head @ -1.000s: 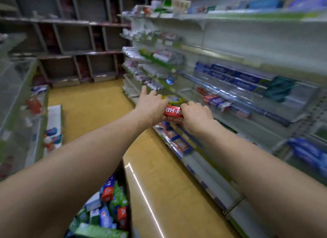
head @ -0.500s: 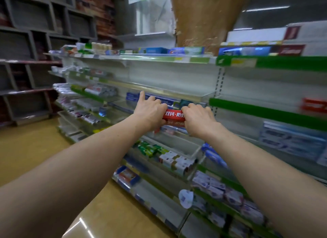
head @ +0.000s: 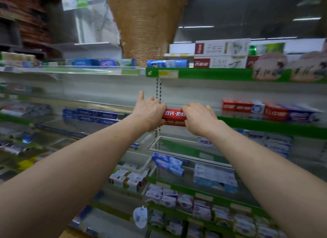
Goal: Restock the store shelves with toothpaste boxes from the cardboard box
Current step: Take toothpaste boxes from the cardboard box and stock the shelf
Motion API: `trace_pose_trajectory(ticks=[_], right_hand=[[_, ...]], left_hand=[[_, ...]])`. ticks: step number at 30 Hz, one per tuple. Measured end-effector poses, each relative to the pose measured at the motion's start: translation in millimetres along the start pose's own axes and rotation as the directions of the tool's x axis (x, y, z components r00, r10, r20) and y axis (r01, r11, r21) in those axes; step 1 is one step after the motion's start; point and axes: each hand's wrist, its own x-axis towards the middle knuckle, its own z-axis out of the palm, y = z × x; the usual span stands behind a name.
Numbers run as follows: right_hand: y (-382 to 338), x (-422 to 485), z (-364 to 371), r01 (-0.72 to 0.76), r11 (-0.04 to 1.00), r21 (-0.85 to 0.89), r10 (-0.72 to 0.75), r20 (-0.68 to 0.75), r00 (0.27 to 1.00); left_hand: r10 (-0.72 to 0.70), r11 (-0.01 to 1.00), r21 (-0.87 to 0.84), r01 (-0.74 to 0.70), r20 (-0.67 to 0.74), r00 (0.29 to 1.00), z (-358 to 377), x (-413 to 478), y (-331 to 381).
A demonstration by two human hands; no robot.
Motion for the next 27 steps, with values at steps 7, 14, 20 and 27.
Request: trace_pose_trajectory(ticks=[7,14,20,27], right_hand=[[48.5,17.6,4.2,-0.091,0.993,-0.077,0.094,0.036,0.995],[90.0,41.0,9.9,-0.173,0.979,-0.112,0.180,0.054,0.982],[132.7,48.3,12.8,-0.288,0.957,-0.027,0.289,0.137,0.948],[210.1,38.1,6.4,-0.462,0.829,0.315,0.412,0.214,0.886]], left_hand=[[0.105,0.993,-0.044,-0.108,-0.057,0.993,10.2,59.7,24.7],[0.206,0.974,-0.074,-0.215,-0.110,0.972,18.9,122.1,44.1],[0.211,0.913,-0.344,-0.220,-0.065,0.975,25.0,168.6,71.9],[0.283,0.718,-0.658,-0.228,-0.023,0.959,20.1,219.8,125.5]])
